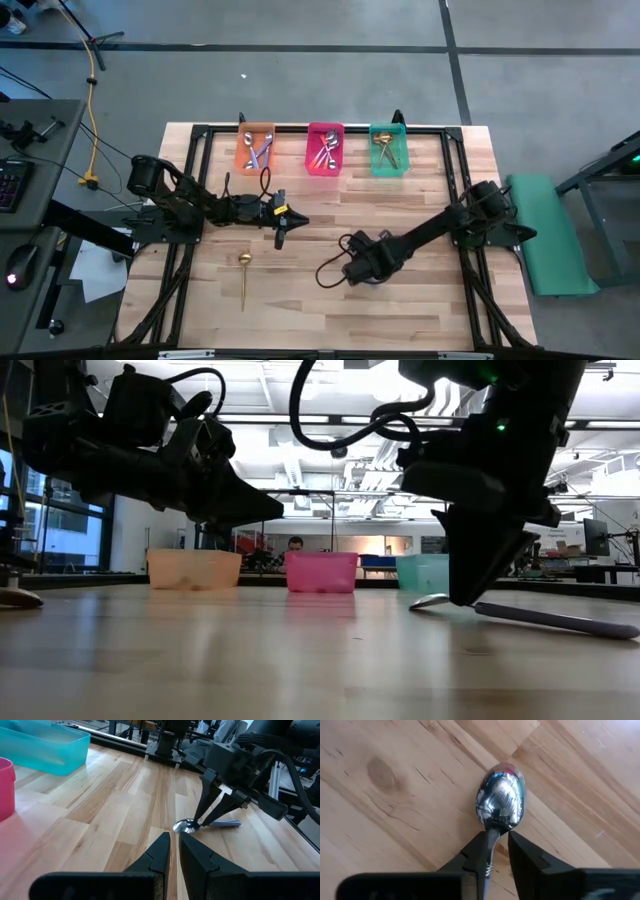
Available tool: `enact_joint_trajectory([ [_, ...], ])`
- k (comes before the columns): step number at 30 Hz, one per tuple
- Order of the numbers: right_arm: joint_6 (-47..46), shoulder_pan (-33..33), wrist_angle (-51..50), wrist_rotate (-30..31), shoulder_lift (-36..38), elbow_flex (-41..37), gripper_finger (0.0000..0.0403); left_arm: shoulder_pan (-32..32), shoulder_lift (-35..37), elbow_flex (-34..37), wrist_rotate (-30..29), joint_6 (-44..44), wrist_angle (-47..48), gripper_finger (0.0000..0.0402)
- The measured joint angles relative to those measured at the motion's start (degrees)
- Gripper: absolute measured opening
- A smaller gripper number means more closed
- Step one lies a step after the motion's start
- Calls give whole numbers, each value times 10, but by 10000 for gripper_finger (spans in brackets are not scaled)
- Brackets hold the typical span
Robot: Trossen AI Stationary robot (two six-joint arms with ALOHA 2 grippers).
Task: Sort silverware by color (type)
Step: Put the purple spoon into the orange bin
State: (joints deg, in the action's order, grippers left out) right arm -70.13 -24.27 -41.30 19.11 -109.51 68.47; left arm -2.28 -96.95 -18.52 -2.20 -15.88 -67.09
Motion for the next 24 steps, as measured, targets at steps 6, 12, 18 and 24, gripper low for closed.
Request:
enact_joint_trajectory([
  [6,8,7,3,-3,0,0,33,0,0,0,0,0,0,32],
  [12,39,19,16,-28,-15,0,30,0,0,0,0,0,0,32],
  [18,90,24,21,-22,-17,1,29,0,0,0,0,0,0,32],
  [24,161,26,48,24,-5,-2,4,0,0,0,0,0,0,32],
])
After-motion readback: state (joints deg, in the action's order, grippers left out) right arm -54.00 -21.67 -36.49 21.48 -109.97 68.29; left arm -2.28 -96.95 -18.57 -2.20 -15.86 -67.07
